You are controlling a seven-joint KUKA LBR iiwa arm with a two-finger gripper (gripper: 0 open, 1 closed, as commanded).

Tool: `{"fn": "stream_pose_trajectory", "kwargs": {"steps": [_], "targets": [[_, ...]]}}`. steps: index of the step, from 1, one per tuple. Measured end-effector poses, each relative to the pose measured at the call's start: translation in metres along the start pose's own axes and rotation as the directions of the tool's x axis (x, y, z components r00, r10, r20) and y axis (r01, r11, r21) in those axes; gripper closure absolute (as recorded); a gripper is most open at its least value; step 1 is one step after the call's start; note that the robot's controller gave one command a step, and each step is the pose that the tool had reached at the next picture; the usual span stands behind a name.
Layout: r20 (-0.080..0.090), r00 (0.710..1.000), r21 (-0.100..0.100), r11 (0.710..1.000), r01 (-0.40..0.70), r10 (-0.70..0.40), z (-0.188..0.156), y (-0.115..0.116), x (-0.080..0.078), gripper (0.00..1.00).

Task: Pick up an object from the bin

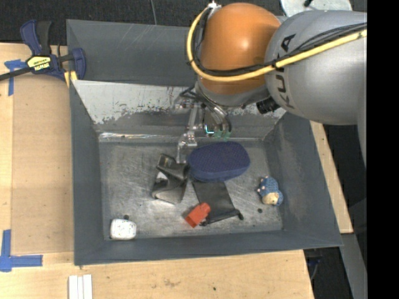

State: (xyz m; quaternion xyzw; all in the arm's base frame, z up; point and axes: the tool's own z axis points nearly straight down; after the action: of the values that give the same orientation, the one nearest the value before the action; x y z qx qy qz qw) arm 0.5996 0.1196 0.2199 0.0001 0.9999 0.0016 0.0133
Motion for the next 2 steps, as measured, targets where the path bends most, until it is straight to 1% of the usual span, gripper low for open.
{"fn": "stream_pose_trajectory", "kwargs": {"steps": [1,2], "targets": [[0.007,0.999,-0.004,0.999,0.044,-0.044,0.0051,-0.0004,0.0019,0.00],[0.006,0.997,-0.005,0.997,0.075,-0.075,0.0063,0.0001,0.0026,0.00]]}}
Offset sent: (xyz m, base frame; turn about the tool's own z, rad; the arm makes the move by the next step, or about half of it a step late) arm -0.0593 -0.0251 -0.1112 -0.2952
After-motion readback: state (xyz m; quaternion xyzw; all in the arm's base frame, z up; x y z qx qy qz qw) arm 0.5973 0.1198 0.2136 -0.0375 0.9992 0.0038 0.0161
